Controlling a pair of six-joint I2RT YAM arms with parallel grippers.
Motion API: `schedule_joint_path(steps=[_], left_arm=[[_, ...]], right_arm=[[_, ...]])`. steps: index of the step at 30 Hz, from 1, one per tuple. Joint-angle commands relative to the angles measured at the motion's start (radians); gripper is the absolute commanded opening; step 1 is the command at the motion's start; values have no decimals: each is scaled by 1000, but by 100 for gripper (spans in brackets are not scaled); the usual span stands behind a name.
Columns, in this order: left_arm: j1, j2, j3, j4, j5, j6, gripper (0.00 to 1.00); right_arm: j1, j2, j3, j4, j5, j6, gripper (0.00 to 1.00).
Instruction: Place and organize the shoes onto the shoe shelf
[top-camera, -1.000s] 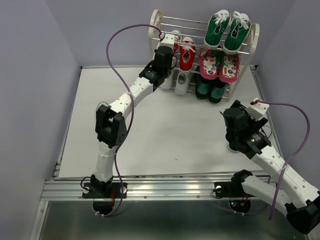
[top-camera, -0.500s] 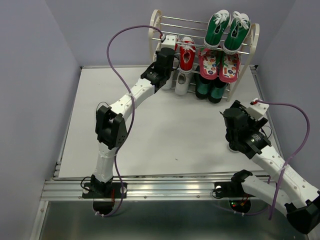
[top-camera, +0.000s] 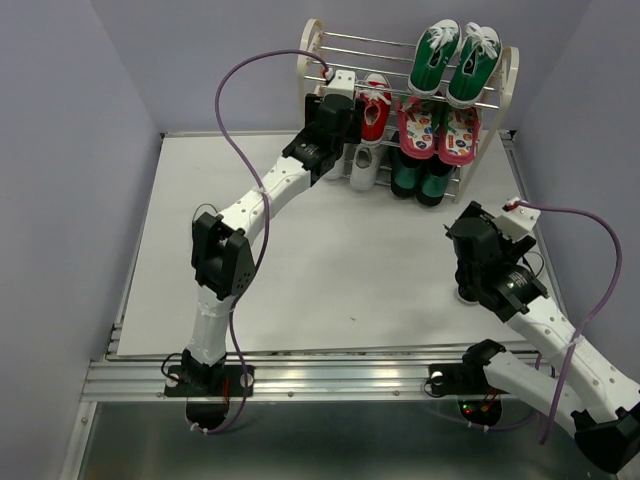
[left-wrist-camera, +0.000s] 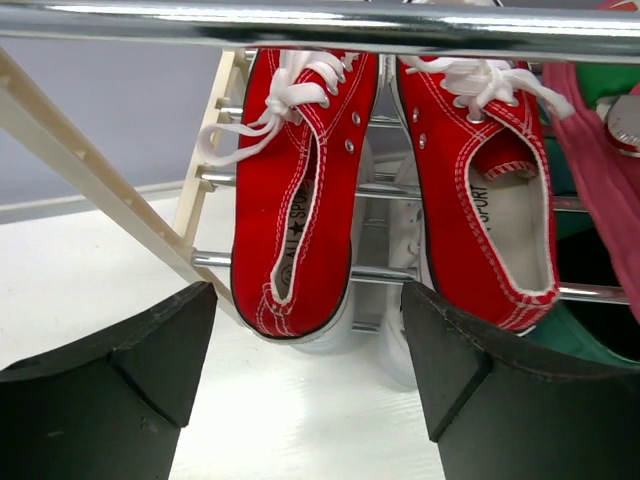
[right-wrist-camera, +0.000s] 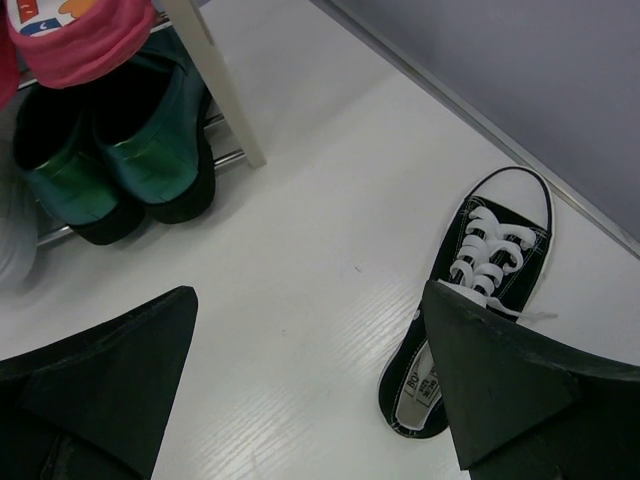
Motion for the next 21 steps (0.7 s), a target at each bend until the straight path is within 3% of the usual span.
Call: schedule_joint_path(steps=[1,5,8,10,13,17,21], left_arm=[[-12,-108,0,26,14,3,95],[-18,-179,-53,6,38,-4,99],[-30,-260,-150,0,75,-41,99],[-39,-416,-342,12,84,-93,99],[-44,-544,-531,52,123,-176,99],[-48,-769,-876,92,140,-282,99],[-59,-917,-1062,104,111,-378,99]], right_arm=[[2,-39,32,-52,-48,40,100],[2,-33,105,-236,-109,141,100],[2,14,186,-477,-164,334,100],[2,65,231,-654,-213,520,100],[2,105,230,-825,-261,622,100],[2,122,187,-838,-361,669,100],[2,163,155,-829,-352,699,100]])
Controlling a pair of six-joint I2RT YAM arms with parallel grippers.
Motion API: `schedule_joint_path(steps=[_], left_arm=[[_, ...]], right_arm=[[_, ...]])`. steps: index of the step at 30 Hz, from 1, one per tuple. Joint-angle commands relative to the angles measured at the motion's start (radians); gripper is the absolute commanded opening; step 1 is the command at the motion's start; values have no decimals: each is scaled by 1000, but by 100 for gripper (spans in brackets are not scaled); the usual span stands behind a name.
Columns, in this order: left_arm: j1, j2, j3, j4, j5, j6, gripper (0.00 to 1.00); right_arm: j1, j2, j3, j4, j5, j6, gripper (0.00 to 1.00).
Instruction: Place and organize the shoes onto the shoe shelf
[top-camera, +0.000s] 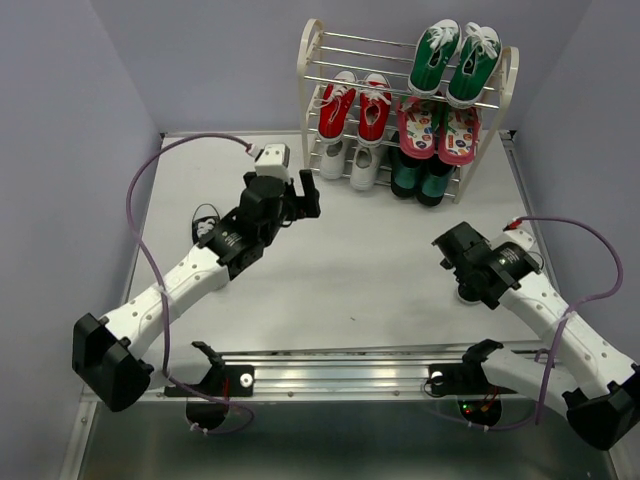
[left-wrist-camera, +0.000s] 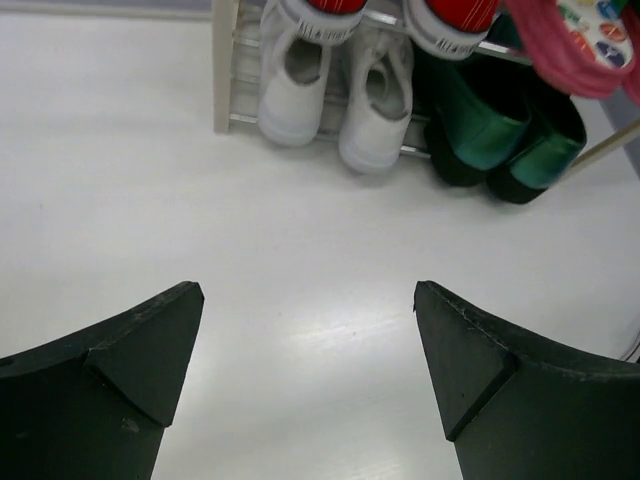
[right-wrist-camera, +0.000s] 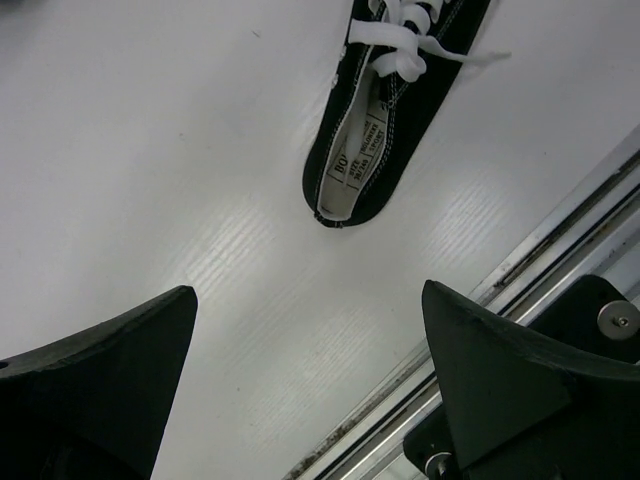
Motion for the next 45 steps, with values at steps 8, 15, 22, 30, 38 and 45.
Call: schedule_joint_path(steps=[8,15,22,30,38,45], left_arm=[[-8,-258,-348,76,-21,-220,99],[-8,-273,-382,78,-50,-204,99],[-8,-261,-377,84,-51,-194,99],[-8,-236,-372,82,-48,-190,99],[-8,-207,-369,92,-45,-181,99],[-8,-187,-354,89,-62,-168,99]], right_arm=[[-112,122,-121,105,-66,19,100],[-270,186,-181,287,-83,-111,100],[-333,241,-250,452,-91,-171,83],[-342,173,-252,496,-72,-261,1],[-342,-25,-17,462,-494,-651,1],[-246,-39,70,412,-896,-859,1]])
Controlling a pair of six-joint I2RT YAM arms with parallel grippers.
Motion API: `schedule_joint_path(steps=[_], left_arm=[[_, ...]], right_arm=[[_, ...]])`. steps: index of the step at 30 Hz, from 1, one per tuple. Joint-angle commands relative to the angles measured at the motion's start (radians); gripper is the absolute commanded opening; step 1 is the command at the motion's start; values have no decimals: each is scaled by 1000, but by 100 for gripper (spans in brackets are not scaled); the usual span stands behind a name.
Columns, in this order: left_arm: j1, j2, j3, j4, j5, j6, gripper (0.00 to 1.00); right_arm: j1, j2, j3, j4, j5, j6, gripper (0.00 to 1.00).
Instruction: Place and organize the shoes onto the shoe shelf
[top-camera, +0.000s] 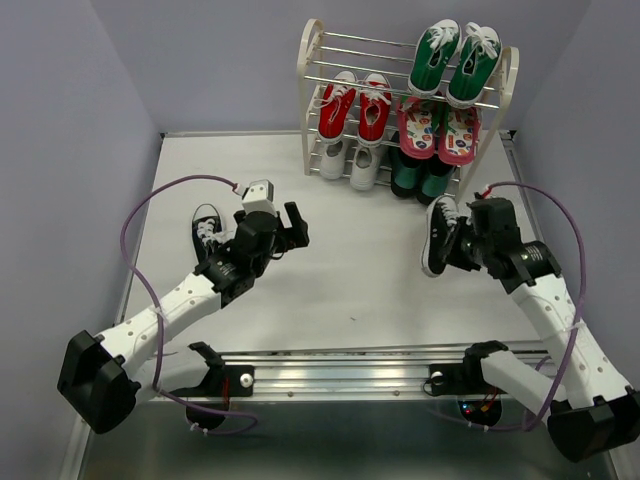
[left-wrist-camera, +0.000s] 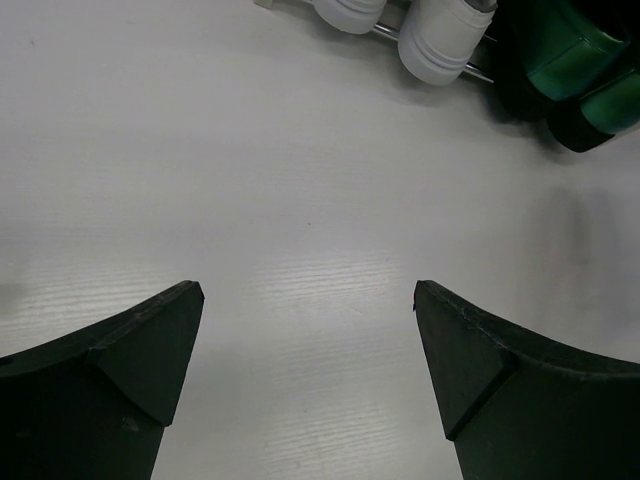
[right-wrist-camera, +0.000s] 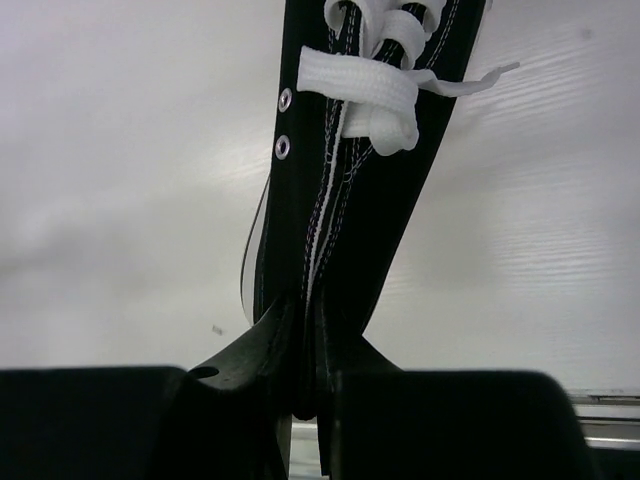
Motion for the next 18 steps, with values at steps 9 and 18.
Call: schedule_joint_path(steps=[9,18], left_arm=[[-4,-10,30,28,-48,24,99],[-2,-67,27,-1,-91,3,99]], right_arm=[[501,131,233,100,-302,-276,1],[719,569,970,50,401,-393,1]])
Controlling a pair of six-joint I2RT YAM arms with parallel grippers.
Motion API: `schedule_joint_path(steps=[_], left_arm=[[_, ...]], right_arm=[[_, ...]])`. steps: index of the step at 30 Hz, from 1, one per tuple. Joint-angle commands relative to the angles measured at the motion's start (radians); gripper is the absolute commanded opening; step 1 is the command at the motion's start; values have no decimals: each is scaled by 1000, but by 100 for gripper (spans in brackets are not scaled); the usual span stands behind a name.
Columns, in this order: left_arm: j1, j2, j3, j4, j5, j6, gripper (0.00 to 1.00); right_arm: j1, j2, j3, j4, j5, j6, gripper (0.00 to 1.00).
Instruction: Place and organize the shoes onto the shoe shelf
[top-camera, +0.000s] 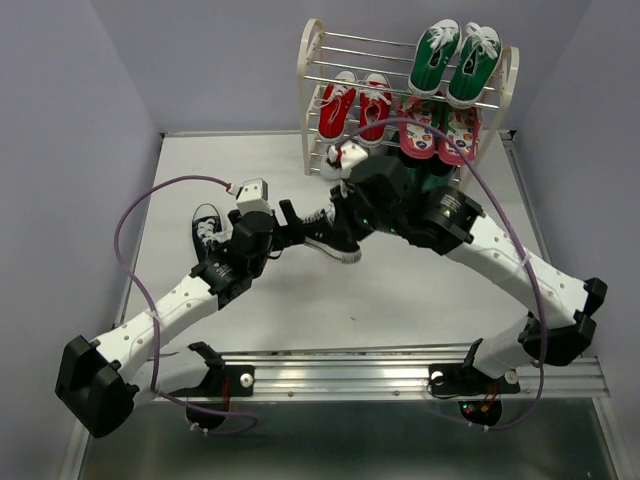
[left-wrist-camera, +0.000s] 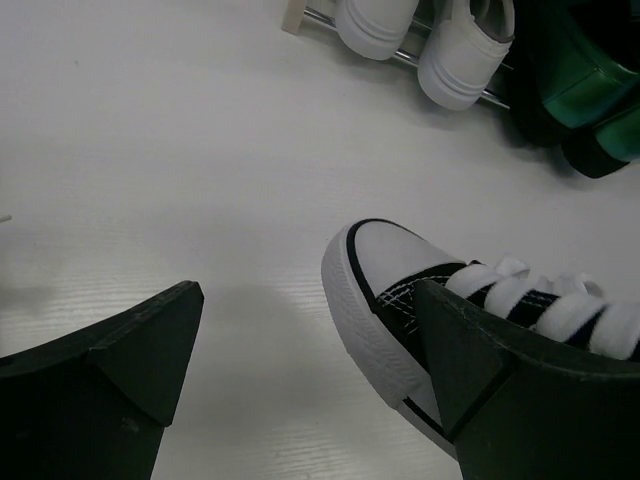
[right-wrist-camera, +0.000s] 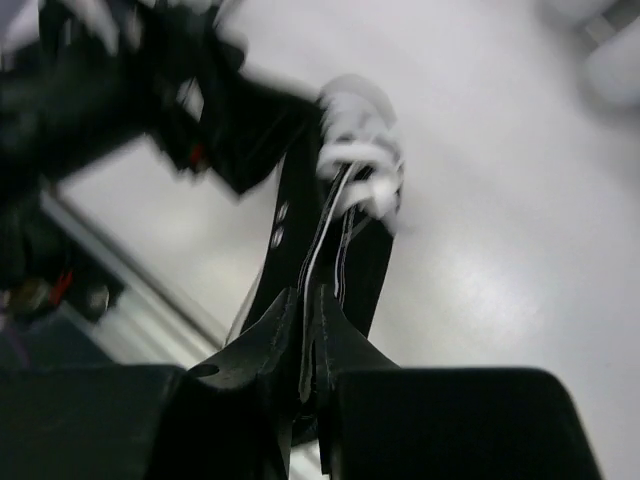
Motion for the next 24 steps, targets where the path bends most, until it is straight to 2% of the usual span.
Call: schedule_joint_path(steps=[1,2,7,12,17,24], left_arm=[[-7,-66,23,4,-44,-7,99],[-6,-81,20,-25,-58,-11,99],[-6,-128,11,-55,-111,-42,99],[-4,-185,32,-101,-159,-74,99],[-4,-230,49,-122,-191,-86,99],[-4,-253,42,-114,-208,-94,99]], right_arm=[[-11,125,348,89,487,-85,1],[-11,180,389,92,555,-98,1],[-11,264,566,173,629,-179,1],[-11,268,577,242,695,-237,1],[-11,237,499,467,677,-384,1],[-11,252,535,748,562,-614,1]])
